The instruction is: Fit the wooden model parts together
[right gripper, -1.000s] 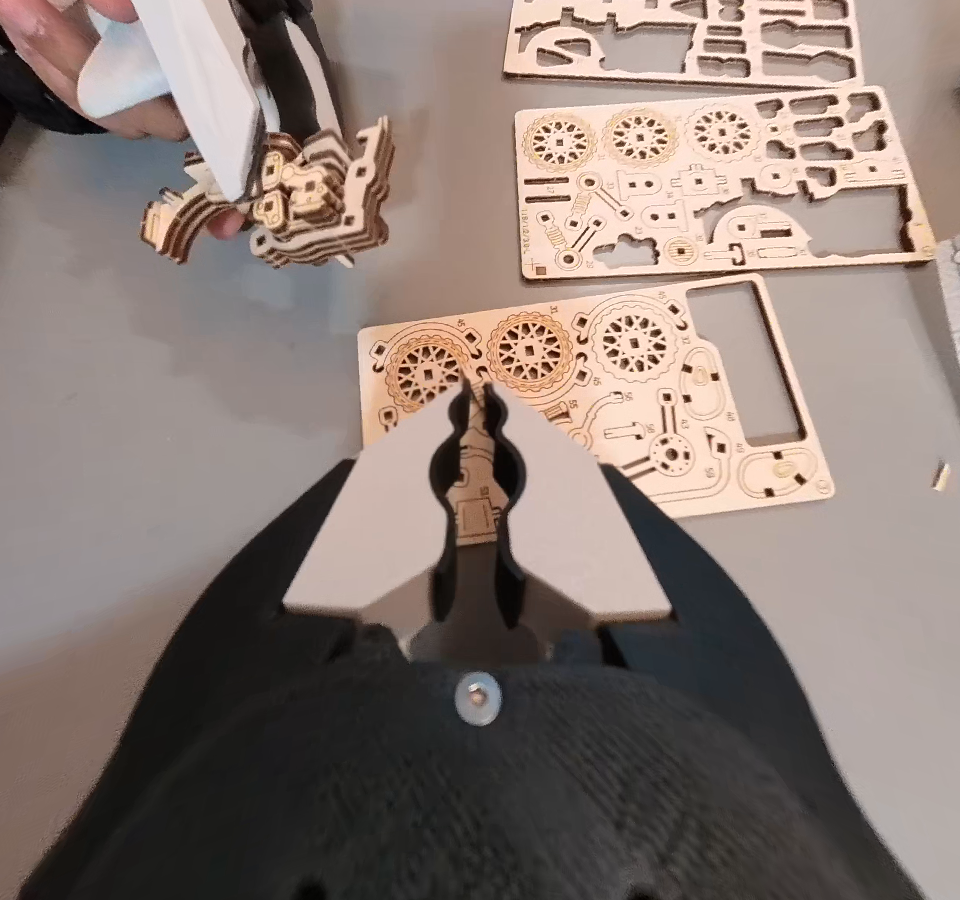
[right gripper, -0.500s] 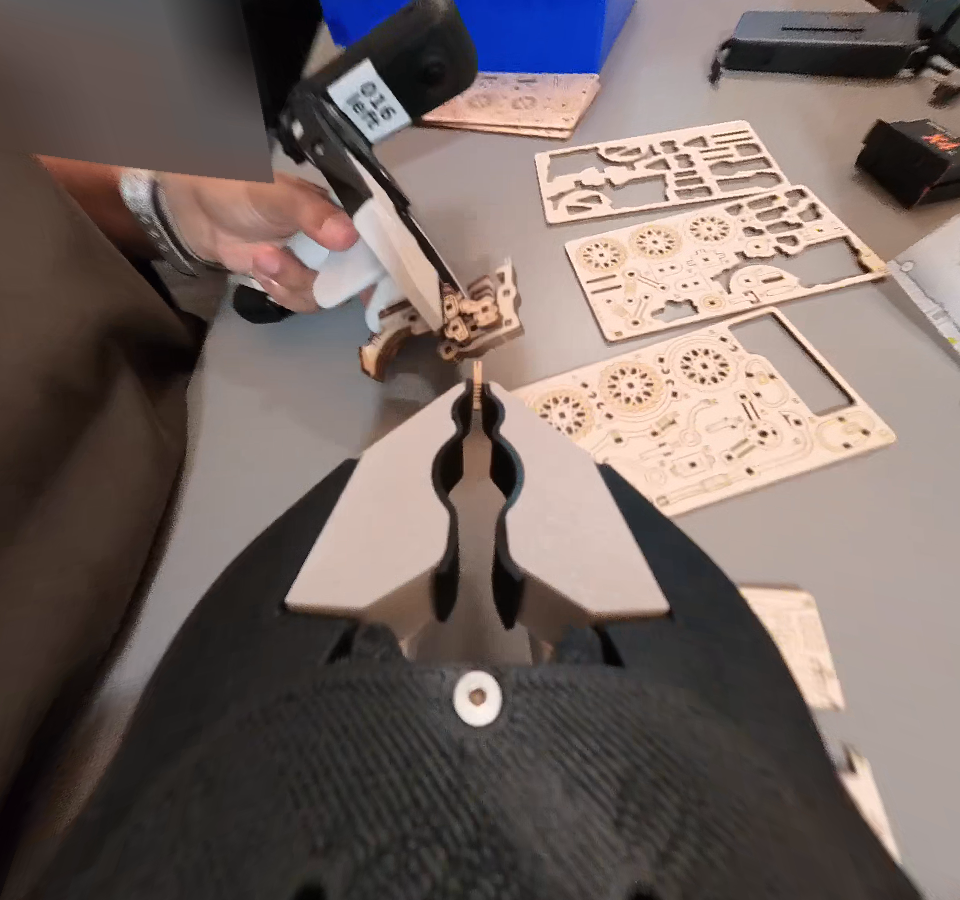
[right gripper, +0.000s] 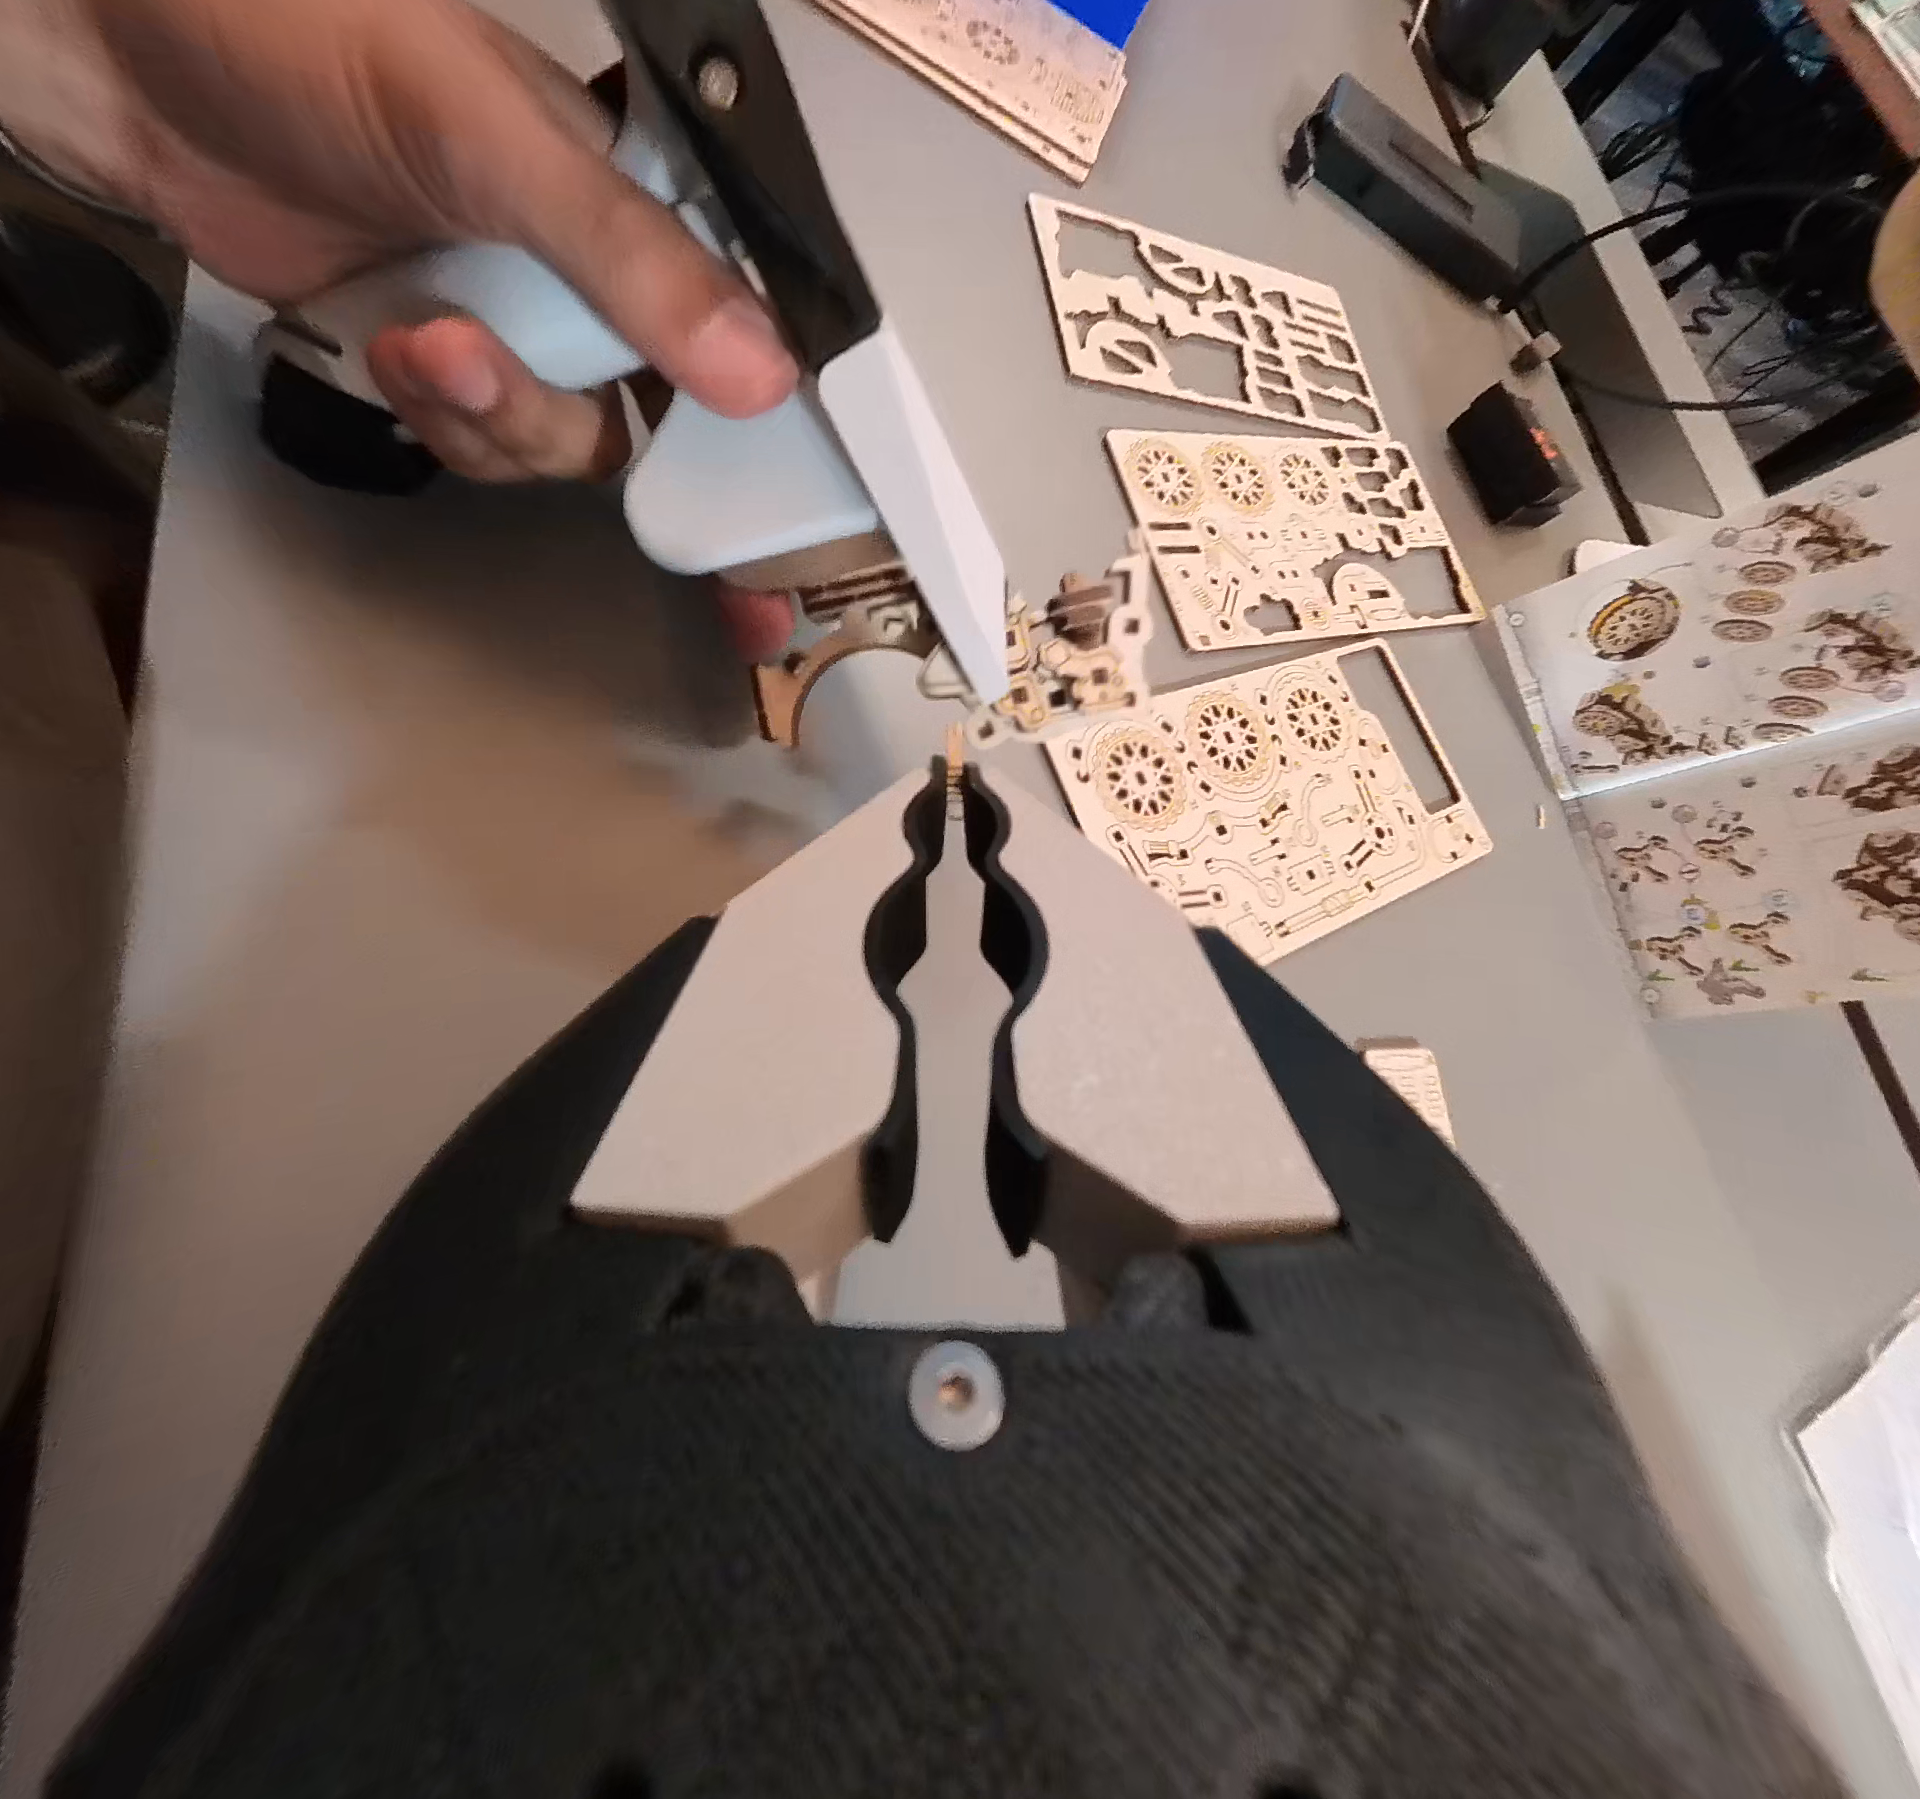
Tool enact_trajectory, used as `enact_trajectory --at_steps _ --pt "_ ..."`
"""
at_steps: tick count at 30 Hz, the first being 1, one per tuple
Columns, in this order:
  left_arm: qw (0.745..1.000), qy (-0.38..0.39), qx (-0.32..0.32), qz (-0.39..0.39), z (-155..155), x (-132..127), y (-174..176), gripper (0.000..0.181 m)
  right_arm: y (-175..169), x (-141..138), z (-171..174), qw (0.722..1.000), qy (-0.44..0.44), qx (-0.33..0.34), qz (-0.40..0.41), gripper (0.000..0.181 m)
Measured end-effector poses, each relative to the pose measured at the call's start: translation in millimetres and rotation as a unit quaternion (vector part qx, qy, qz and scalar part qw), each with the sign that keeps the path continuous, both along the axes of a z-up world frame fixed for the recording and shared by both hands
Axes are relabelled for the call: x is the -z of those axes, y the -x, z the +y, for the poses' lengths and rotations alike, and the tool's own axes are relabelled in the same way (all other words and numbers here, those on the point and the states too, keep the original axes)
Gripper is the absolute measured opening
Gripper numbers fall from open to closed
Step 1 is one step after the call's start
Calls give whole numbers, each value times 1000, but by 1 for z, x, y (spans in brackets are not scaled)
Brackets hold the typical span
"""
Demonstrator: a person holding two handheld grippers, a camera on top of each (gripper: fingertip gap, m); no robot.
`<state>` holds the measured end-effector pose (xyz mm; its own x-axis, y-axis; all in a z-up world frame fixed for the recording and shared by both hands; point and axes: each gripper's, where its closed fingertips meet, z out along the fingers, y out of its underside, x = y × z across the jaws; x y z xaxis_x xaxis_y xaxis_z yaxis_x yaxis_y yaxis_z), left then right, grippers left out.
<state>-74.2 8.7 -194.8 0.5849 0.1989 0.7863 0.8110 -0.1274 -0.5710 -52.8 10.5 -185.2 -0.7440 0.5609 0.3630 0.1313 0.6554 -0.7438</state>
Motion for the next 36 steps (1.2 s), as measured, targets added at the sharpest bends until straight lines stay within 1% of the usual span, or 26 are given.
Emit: enact_trajectory --at_steps 1,6,12,17,20,25,27,30,33,35,36 --pt "1000 4 2 8 1 0 -1 29 0 -3 0 1000 8 1 0 0" --pt "999 17 11 32 5 2 -7 29 1 -9 3 1000 23 11 3 0" --pt "1000 -1 3 15 4 -2 -5 29 3 3 12 1000 -19 22 -1 0" --pt "1000 10 12 25 7 0 -9 29 2 1 6 1000 -9 15 0 0" --pt "1000 9 11 25 6 0 -8 28 2 -3 4 1000 9 13 -1 0" --pt "1000 11 13 20 7 2 -9 29 1 -17 -1 996 83 7 -9 0" --pt "1000 1 13 15 7 -1 -10 29 2 -18 1 995 96 12 -18 0" --pt "1000 4 7 13 6 0 -7 29 4 -15 11 997 74 18 -11 0" --pt "1000 6 -5 18 2 0 0 29 10 -12 35 998 49 46 1 0" --pt "1000 6 -10 17 0 0 3 29 16 2 59 996 36 84 -17 0" --pt "1000 5 -12 15 0 0 4 28 19 12 70 993 36 106 -38 0"
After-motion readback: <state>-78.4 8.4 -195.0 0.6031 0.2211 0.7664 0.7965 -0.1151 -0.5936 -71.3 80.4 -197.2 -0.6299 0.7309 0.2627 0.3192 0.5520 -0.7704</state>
